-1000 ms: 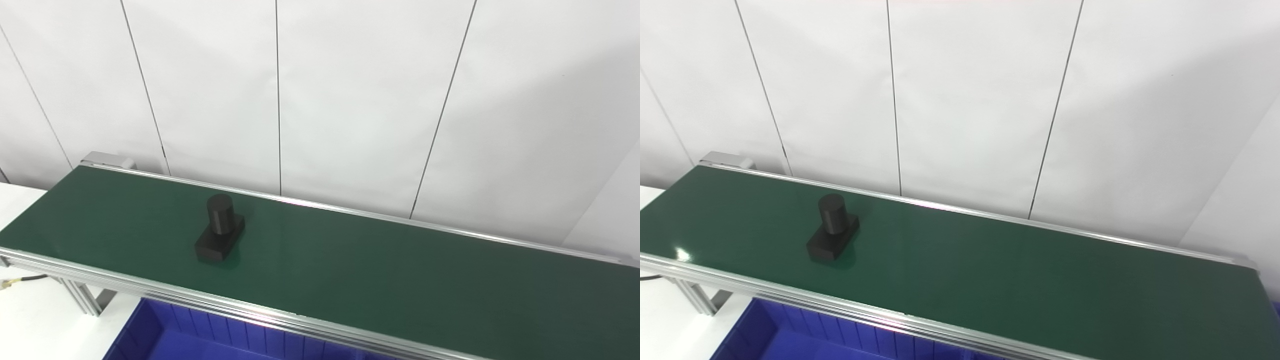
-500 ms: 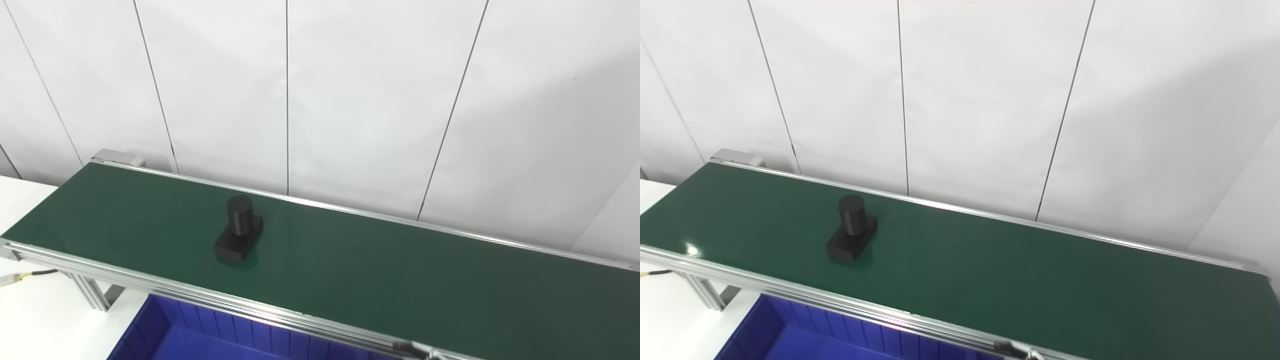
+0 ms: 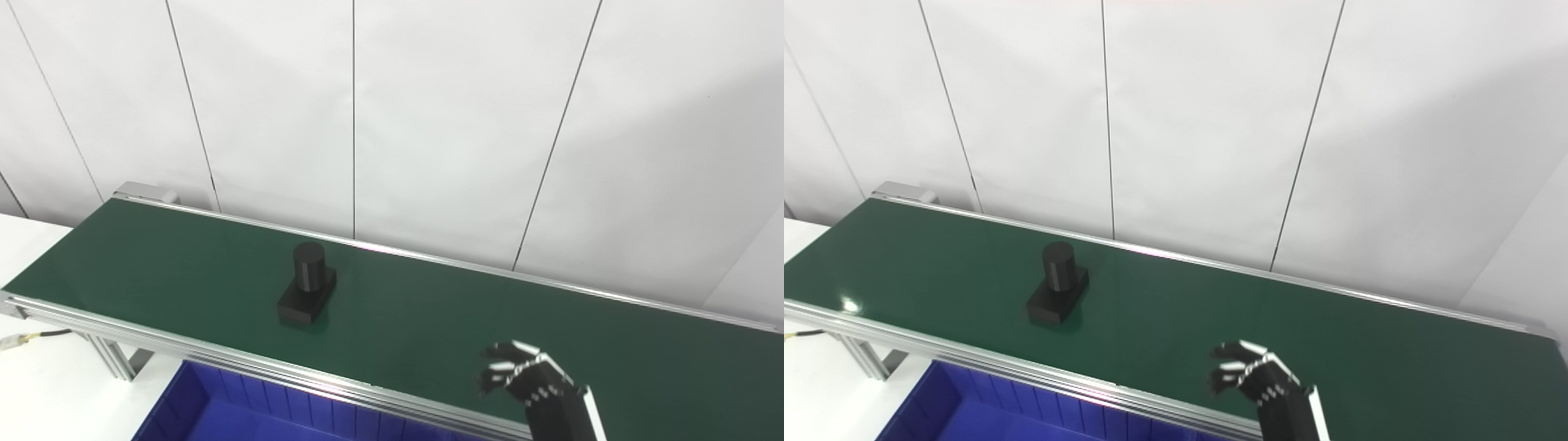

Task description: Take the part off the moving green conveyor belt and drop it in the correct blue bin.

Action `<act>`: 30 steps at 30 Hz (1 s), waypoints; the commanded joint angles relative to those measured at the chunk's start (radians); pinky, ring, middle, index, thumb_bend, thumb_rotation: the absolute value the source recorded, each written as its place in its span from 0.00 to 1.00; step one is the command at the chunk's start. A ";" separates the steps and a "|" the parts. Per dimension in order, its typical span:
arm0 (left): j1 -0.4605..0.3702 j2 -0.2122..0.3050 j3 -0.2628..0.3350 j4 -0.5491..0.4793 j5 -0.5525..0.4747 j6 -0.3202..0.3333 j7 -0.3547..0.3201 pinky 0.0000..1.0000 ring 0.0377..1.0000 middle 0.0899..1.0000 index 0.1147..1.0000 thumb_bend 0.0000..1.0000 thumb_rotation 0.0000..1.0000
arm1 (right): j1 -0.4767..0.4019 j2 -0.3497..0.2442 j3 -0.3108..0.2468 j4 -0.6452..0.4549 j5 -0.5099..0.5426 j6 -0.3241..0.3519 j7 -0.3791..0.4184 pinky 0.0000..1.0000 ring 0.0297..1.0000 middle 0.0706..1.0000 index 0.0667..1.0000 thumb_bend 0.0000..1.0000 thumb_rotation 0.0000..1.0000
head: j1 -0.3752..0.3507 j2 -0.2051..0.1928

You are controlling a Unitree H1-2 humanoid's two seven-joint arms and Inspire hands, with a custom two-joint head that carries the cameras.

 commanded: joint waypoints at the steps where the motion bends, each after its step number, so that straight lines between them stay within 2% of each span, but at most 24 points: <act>1: -0.025 -0.009 -0.008 -0.001 -0.003 -0.033 0.014 0.57 0.59 0.57 0.55 0.96 0.12 | -0.060 0.018 -0.012 0.016 -0.013 -0.018 0.008 0.45 0.55 0.66 0.66 0.99 0.11 | -0.001 0.000; 7: -0.031 -0.011 -0.011 0.013 -0.009 -0.033 0.012 0.57 0.59 0.57 0.55 0.96 0.13 | -0.152 0.023 -0.044 0.121 -0.066 -0.021 -0.009 0.48 0.58 0.68 0.69 1.00 0.16 | 0.000 -0.007; 9: -0.031 -0.011 -0.010 0.014 -0.009 -0.033 0.011 0.57 0.59 0.57 0.55 0.96 0.14 | -0.189 0.026 -0.058 0.181 -0.079 -0.036 -0.015 0.52 0.64 0.73 0.72 0.98 0.12 | 0.000 -0.007; 13: -0.028 -0.012 -0.004 0.012 -0.016 -0.033 0.004 0.58 0.60 0.57 0.55 0.97 0.14 | -0.260 0.032 -0.085 0.301 -0.080 -0.066 -0.003 0.61 0.72 0.79 0.77 0.94 0.13 | -0.003 -0.009; 25: -0.032 -0.015 -0.017 0.014 -0.013 -0.033 0.019 0.57 0.59 0.57 0.55 0.96 0.14 | -0.454 0.060 -0.136 0.525 -0.151 -0.073 -0.018 0.67 0.76 0.89 0.80 0.98 0.20 | -0.012 -0.013; 30: -0.028 -0.015 -0.020 0.010 -0.012 -0.033 0.020 0.57 0.59 0.57 0.55 0.95 0.14 | -0.536 0.063 -0.149 0.629 -0.166 -0.074 -0.026 0.69 0.78 0.91 0.81 1.00 0.19 | -0.010 -0.012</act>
